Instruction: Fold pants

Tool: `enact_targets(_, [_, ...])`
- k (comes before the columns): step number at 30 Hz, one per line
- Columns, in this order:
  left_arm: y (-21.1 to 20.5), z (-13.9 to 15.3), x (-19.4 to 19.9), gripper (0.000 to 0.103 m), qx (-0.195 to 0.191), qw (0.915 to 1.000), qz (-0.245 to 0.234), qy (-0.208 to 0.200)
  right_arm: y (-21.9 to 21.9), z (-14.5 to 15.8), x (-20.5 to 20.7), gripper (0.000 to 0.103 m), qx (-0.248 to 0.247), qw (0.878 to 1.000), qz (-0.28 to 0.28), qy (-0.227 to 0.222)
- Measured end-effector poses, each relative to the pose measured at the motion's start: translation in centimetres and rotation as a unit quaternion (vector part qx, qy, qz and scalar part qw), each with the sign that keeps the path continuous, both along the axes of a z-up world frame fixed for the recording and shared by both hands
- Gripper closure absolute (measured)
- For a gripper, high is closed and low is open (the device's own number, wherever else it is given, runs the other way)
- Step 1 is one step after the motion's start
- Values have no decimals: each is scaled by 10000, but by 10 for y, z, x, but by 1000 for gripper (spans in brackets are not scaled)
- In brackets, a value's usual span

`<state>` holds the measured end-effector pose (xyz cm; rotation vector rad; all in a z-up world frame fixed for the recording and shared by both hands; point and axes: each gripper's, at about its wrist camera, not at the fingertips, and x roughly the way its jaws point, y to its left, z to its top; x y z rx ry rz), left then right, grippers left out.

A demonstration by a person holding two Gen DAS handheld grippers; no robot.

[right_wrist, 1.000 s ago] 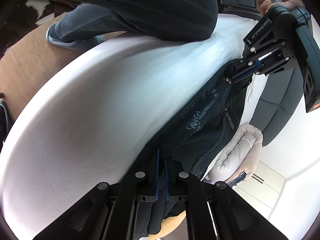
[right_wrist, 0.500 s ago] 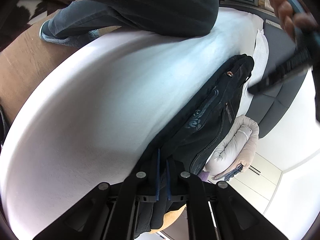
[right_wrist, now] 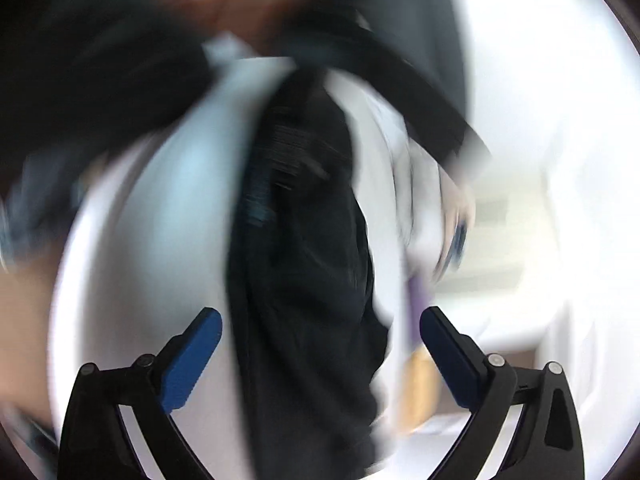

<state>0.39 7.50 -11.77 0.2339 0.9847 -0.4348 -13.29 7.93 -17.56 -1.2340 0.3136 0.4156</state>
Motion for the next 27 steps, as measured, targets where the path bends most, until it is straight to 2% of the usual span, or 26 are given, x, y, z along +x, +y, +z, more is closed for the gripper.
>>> enact_targets(1, [-4, 0, 1, 94, 80, 10000, 26, 6, -15, 15, 14, 8, 546, 9970, -472, 266])
enact_targets(2, [-6, 0, 2, 94, 103, 9999, 61, 30, -37, 30, 33, 11, 1169, 9863, -1005, 593])
enact_targets(4, [-8, -1, 4, 94, 48, 9998, 159, 97, -87, 57, 76, 26, 2451, 9405, -2011, 1226])
enact_targets(5, [-7, -1, 5, 94, -4, 9997, 208, 134, -121, 69, 101, 28, 3230, 8992, -2495, 1578])
enact_targets(6, [-5, -3, 8, 94, -57, 9995, 248, 160, -154, 76, 122, 28, 3935, 8524, -2878, 1892])
enact_targets(8, [-2, -5, 12, 94, -137, 9992, 328, 189, -231, 80, 168, 32, 5315, 7322, -3499, 2427])
enact_targets(9, [6, -6, 8, 94, -145, 9991, 351, 174, -264, 78, 188, 34, 5810, 6787, -3696, 2553])
enact_targets(11, [6, -7, 6, 94, -129, 9990, 410, 136, -307, 67, 213, 35, 6422, 5996, -3943, 2696])
enact_targets(12, [7, -7, 4, 95, -139, 9989, 439, 128, -331, 59, 228, 37, 6742, 5525, -4067, 2735])
enact_targets(13, [8, -8, 4, 95, -162, 9987, 469, 126, -344, 53, 238, 38, 6906, 5243, -4139, 2774])
enact_targets(15, [12, -9, 4, 95, -253, 9982, 524, 151, -360, 38, 256, 39, 7113, 4806, -4259, 2857])
enact_targets(16, [15, -10, 5, 95, -319, 9978, 553, 175, -366, 30, 265, 41, 7184, 4605, -4334, 2899])
enact_targets(17, [17, -11, 5, 95, -377, 9974, 576, 195, -369, 26, 272, 41, 7237, 4498, -4352, 2907])
enact_targets(18, [21, -11, 4, 95, -412, 9972, 587, 203, -370, 23, 279, 41, 7285, 4457, -4314, 2908])
enact_targets(23, [32, -12, -1, 95, -438, 9971, 601, 170, -375, 13, 300, 41, 7302, 4360, -4352, 2954])
enact_targets(25, [31, -13, -1, 95, -444, 9970, 617, 163, -371, 11, 313, 41, 7247, 4412, -4391, 2956])
enact_targets(27, [31, -13, -1, 95, -470, 9967, 644, 167, -371, 5, 320, 41, 7218, 4402, -4424, 2992])
